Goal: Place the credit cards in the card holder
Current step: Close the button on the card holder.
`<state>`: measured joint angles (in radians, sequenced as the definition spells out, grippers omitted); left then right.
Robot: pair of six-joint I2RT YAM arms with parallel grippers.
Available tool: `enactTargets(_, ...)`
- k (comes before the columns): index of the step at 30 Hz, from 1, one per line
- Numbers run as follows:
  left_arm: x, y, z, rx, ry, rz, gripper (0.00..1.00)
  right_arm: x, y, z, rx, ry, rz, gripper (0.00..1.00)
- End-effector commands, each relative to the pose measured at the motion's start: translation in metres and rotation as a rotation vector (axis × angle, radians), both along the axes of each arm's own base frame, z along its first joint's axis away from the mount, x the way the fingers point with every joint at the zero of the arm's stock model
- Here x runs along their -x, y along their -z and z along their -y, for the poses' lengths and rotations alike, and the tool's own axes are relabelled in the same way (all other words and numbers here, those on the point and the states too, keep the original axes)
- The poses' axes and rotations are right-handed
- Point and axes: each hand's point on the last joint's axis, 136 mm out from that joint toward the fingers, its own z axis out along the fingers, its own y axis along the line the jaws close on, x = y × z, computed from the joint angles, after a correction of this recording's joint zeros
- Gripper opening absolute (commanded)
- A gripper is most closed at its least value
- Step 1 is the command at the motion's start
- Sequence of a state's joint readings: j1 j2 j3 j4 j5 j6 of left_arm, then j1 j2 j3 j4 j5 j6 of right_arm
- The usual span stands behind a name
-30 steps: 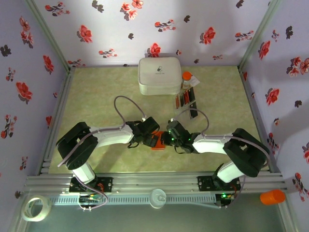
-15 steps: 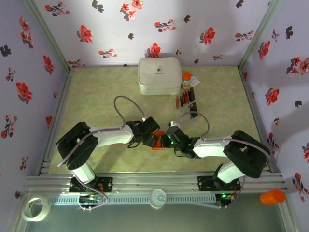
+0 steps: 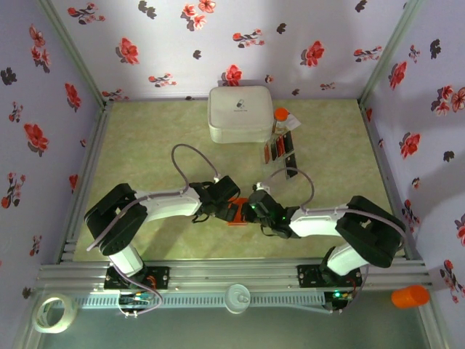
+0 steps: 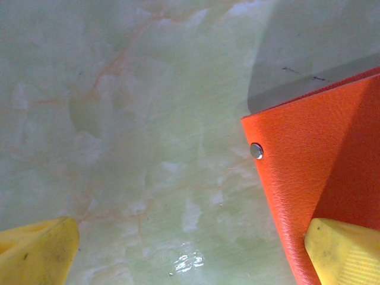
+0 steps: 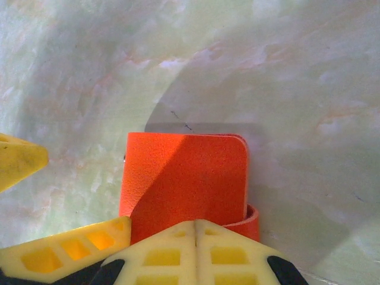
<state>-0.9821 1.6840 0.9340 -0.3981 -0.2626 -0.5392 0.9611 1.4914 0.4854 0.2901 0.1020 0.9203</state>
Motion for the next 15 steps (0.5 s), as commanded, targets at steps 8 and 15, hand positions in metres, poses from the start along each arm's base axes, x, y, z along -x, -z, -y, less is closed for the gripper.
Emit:
enactTargets(8, 0.015, 0.008, -0.016, -0.094, 0.016, -0.056, 1.0, 0.053, 0.005, 0.012, 0.104, -0.135, -0.256, 0.35)
enactTargets(15, -0.015, -0.045, -0.013, 0.025, -0.066, 0.065, 1.0, 0.019, -0.068, 0.029, 0.012, -0.058, -0.135, 0.69)
